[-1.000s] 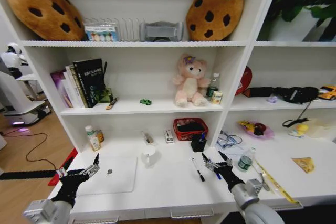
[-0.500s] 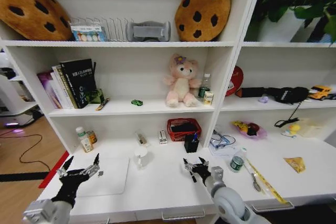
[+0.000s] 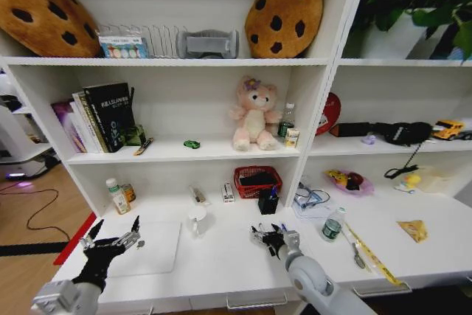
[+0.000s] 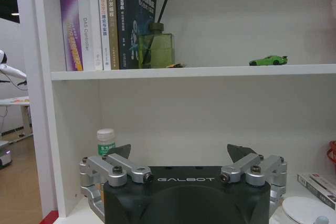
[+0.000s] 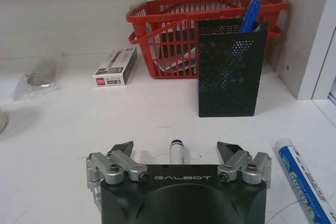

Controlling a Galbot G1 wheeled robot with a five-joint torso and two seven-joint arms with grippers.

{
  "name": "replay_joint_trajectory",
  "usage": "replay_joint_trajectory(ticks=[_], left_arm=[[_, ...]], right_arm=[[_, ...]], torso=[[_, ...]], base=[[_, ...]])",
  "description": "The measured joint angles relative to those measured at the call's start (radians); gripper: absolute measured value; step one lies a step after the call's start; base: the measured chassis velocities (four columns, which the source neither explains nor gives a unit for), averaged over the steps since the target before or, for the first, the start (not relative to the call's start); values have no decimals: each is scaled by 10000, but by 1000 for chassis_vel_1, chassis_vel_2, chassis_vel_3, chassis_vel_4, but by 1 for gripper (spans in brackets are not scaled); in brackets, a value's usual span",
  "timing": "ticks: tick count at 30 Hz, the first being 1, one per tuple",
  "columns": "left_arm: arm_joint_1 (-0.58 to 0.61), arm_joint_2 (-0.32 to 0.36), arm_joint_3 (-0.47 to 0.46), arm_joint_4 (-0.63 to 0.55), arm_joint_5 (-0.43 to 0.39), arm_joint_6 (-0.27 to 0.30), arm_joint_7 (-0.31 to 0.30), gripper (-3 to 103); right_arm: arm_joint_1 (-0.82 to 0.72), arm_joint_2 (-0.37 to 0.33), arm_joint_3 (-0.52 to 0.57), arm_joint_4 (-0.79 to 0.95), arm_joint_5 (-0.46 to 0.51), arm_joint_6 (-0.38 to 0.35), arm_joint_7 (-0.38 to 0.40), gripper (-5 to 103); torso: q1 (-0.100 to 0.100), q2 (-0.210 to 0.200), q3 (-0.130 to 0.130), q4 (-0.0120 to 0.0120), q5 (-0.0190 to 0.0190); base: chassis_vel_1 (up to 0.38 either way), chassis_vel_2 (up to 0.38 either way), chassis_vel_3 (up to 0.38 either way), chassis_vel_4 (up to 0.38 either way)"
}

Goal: Organize the objects on the table.

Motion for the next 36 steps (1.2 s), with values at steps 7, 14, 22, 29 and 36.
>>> replay_joint_trajectory(ticks=[7, 14, 22, 29, 36], left_arm=[[0, 0, 0, 0, 0, 0, -4, 100], [0, 0, 0, 0, 0, 0, -4, 100], [0, 0, 0, 0, 0, 0, -5, 100], [0, 0, 0, 0, 1, 0, -6, 100], [1, 0, 0, 0, 0, 0, -5, 100]], right_arm=[[45, -27, -45, -22, 241, -224, 251, 59], [-32, -60, -141, 54, 321, -277, 244, 37], [-78, -142, -92, 106, 412, -315, 174, 12], [-361, -243, 251, 345, -1021, 834, -992, 12], [720, -299, 560, -304, -3252, 4316, -2440, 12]], torso=[[0, 2, -2, 0, -2], [-2, 3, -3, 0, -2], [-2, 2, -1, 3, 2], [0, -1, 2, -1, 5], [-1, 0, 1, 0, 1]], base=[[0, 0, 0, 0], [0, 0, 0, 0], [0, 0, 0, 0], [0, 0, 0, 0], [0, 0, 0, 0]])
